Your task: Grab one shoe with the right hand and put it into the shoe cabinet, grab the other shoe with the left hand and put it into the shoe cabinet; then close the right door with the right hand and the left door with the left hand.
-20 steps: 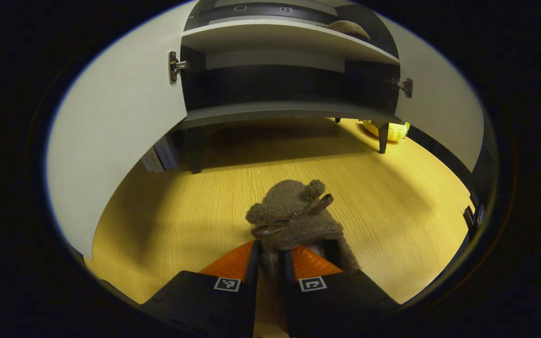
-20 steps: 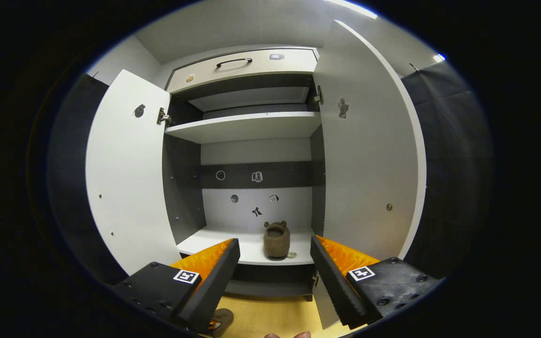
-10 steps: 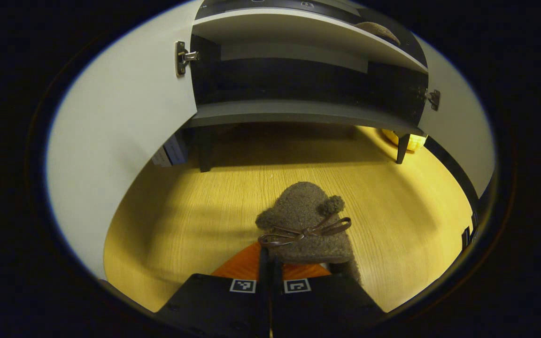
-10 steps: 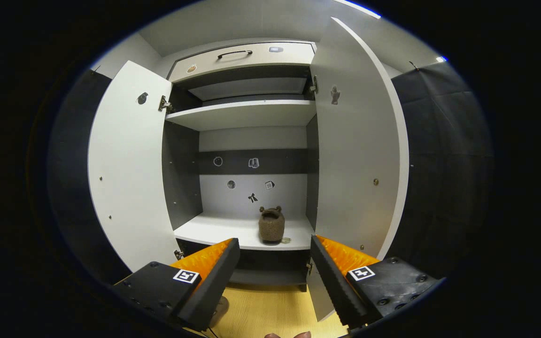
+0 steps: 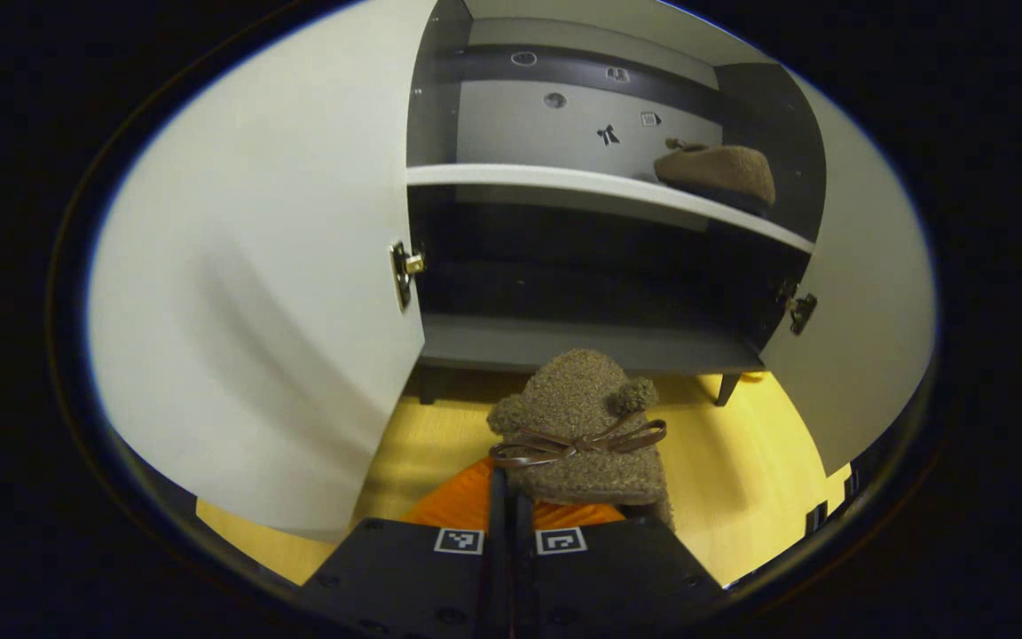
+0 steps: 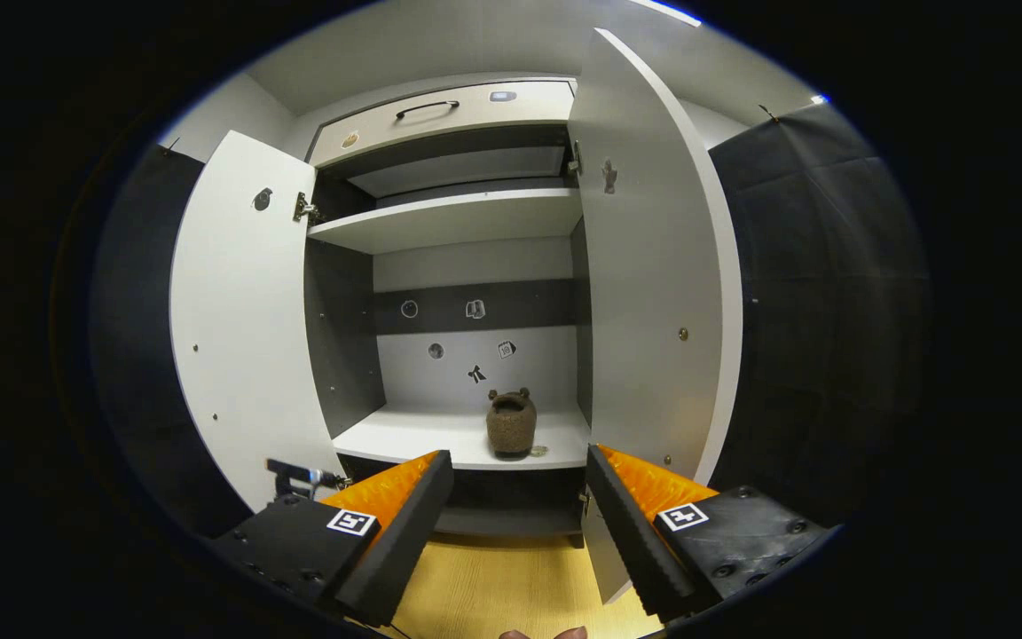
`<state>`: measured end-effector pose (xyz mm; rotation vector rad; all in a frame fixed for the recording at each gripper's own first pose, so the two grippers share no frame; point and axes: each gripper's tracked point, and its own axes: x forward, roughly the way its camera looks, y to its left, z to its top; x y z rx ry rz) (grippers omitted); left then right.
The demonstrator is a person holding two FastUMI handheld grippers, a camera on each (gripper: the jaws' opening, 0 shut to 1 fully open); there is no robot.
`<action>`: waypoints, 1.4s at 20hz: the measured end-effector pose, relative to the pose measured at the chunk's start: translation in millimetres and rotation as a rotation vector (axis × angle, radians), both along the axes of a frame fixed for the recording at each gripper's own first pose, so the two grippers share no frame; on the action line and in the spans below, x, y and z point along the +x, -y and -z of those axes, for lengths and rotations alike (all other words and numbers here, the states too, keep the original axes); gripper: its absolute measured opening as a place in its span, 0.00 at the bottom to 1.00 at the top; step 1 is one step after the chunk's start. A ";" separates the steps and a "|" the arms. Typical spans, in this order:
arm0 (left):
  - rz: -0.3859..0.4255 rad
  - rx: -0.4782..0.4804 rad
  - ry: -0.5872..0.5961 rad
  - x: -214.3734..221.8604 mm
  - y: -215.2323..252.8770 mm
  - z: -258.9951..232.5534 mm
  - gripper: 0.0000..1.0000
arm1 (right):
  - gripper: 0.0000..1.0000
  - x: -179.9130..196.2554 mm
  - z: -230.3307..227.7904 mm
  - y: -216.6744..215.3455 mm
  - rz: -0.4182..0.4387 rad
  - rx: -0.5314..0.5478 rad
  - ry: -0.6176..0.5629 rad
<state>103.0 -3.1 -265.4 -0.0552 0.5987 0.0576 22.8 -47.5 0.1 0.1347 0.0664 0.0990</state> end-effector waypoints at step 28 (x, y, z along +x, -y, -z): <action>-0.107 0.005 0.096 284.8 8.3 -208.6 0.07 | 0.98 -11.1 20.2 45.3 0.045 0.022 -0.033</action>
